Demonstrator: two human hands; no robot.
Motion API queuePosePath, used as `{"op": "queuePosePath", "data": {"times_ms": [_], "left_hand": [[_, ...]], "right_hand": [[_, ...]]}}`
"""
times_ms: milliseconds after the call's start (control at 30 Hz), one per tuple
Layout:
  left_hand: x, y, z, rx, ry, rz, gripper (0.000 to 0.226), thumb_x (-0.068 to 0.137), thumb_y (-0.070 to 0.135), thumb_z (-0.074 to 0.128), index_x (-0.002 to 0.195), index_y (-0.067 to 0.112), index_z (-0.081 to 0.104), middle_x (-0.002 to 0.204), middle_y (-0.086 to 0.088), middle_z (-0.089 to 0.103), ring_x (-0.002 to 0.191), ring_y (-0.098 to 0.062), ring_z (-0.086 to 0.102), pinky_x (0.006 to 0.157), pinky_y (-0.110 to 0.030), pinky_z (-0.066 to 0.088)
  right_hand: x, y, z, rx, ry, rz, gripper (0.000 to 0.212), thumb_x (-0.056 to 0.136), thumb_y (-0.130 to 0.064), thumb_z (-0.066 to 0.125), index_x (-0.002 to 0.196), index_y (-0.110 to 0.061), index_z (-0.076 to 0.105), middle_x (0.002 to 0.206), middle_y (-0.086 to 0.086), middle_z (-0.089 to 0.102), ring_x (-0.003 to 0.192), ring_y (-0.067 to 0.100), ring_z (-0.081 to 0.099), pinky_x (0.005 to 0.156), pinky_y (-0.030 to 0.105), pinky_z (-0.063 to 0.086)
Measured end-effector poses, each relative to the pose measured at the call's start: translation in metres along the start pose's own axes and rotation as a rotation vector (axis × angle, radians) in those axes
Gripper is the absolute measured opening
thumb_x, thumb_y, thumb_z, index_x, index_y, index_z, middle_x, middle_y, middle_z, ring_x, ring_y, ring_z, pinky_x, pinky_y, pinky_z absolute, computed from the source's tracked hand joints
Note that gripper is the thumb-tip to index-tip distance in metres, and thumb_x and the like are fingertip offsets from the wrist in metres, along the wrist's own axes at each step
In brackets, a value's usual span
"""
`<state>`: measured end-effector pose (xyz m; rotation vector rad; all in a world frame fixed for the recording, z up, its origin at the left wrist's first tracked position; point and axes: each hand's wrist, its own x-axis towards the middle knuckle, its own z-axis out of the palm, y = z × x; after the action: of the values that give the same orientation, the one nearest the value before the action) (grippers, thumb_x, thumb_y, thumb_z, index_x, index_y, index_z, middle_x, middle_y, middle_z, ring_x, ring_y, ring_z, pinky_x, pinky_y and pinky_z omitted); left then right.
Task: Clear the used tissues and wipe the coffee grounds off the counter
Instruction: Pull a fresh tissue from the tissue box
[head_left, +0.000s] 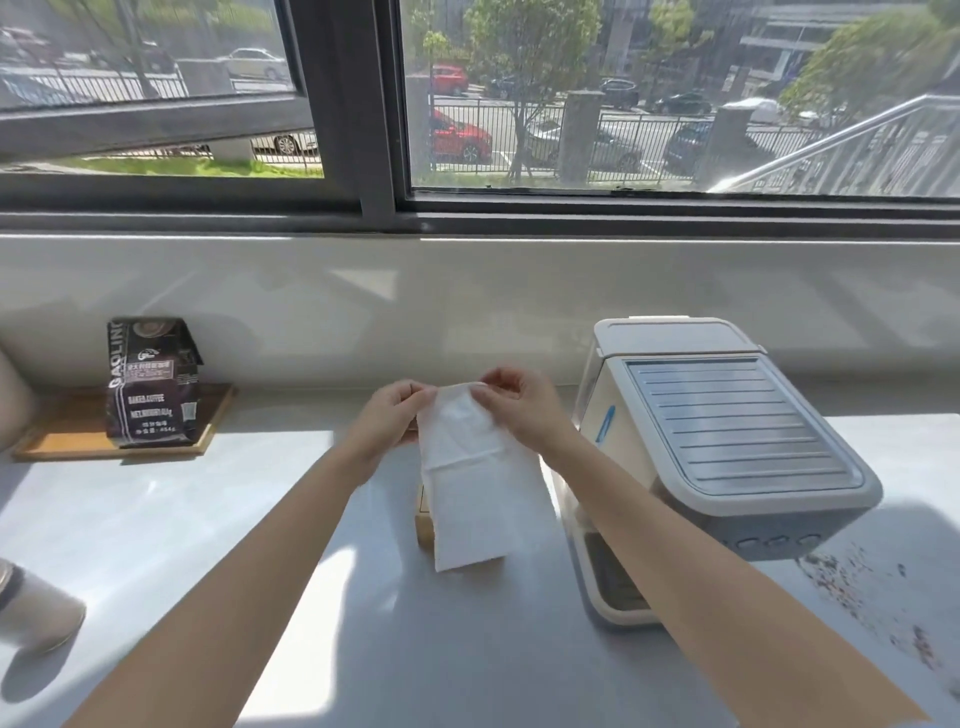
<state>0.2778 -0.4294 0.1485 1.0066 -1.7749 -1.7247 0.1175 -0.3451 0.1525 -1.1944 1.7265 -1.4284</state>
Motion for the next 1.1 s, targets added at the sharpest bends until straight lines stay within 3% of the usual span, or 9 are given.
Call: {"op": "queuePosePath", "data": {"times_ms": [100,167,300,400,467,667,833,967,1100], "left_hand": [[-0.008,-0.041,0.001,0.084,-0.197,-0.109,0.021,0.092,0.025,0.058,0.106,0.012,0.066,0.097,-0.003,0.071,0.09,-0.015,0.066,0.081,-0.025,0.052],[-0.012,-0.063,0.004,0.203,-0.222,-0.127,0.019,0.084,0.026,0.067,0.1,0.016,0.07,0.093,0.0,0.071,0.087,-0.012,0.066,0.077,-0.023,0.049],[-0.003,-0.09,0.015,0.397,-0.025,-0.034,0.026,0.066,0.036,0.058,0.075,0.014,0.065,0.083,-0.001,0.06,0.081,-0.016,0.055,0.072,-0.029,0.042],[0.011,-0.102,0.02,0.592,0.052,0.031,0.027,0.074,0.034,0.062,0.09,0.013,0.068,0.105,-0.001,0.066,0.107,-0.021,0.054,0.091,-0.036,0.043],[0.02,-0.106,0.023,0.677,0.095,0.071,0.021,0.081,0.031,0.065,0.098,0.019,0.069,0.113,0.007,0.067,0.113,-0.017,0.052,0.094,-0.036,0.04],[0.031,-0.105,0.025,0.72,0.138,0.169,0.001,0.079,0.022,0.063,0.079,0.023,0.064,0.08,0.007,0.066,0.089,-0.022,0.06,0.08,-0.039,0.044],[0.033,-0.107,0.022,0.726,0.138,0.191,0.023,0.081,0.02,0.062,0.103,0.023,0.064,0.097,0.005,0.071,0.1,-0.018,0.061,0.092,-0.041,0.041],[0.037,-0.092,0.019,0.849,0.181,0.169,0.019,0.088,0.03,0.054,0.087,0.02,0.07,0.085,0.0,0.07,0.095,-0.022,0.062,0.076,-0.033,0.033],[0.037,-0.051,0.011,0.516,0.232,0.176,0.015,0.087,0.025,0.063,0.092,0.012,0.07,0.098,-0.004,0.07,0.099,-0.023,0.06,0.084,-0.035,0.042]], "right_hand": [[-0.012,0.037,0.005,-0.13,-0.081,0.098,0.004,0.082,-0.008,0.066,0.085,-0.01,0.069,0.08,0.0,0.066,0.073,0.008,0.058,0.067,0.017,0.046],[-0.02,0.059,0.01,-0.18,-0.127,0.174,0.008,0.079,-0.009,0.066,0.081,-0.014,0.071,0.08,-0.003,0.069,0.072,0.004,0.061,0.068,0.019,0.047],[-0.025,0.083,0.022,-0.244,-0.105,0.259,0.021,0.073,-0.01,0.067,0.063,-0.029,0.067,0.08,-0.008,0.066,0.076,0.007,0.063,0.073,0.03,0.05],[-0.019,0.094,0.029,-0.28,-0.025,0.292,0.009,0.073,-0.012,0.067,0.072,-0.021,0.071,0.104,-0.012,0.055,0.099,0.011,0.058,0.09,0.033,0.045],[-0.014,0.1,0.032,-0.349,-0.044,0.29,0.01,0.074,-0.015,0.065,0.078,-0.019,0.073,0.108,-0.013,0.054,0.103,0.01,0.056,0.09,0.033,0.045],[-0.005,0.103,0.034,-0.452,-0.058,0.207,0.015,0.077,-0.015,0.059,0.075,-0.023,0.072,0.084,-0.008,0.071,0.088,0.011,0.06,0.08,0.037,0.051],[-0.006,0.109,0.034,-0.407,0.014,0.183,0.021,0.082,-0.008,0.058,0.091,-0.023,0.068,0.092,-0.005,0.069,0.092,0.013,0.061,0.084,0.031,0.049],[-0.003,0.096,0.034,-0.352,0.064,0.096,0.025,0.085,-0.003,0.056,0.1,-0.018,0.069,0.101,-0.002,0.068,0.095,0.011,0.062,0.091,0.028,0.048],[0.012,0.059,0.028,-0.302,0.152,-0.05,0.02,0.084,-0.002,0.057,0.088,-0.015,0.072,0.095,0.003,0.07,0.092,0.016,0.064,0.087,0.031,0.05]]}}
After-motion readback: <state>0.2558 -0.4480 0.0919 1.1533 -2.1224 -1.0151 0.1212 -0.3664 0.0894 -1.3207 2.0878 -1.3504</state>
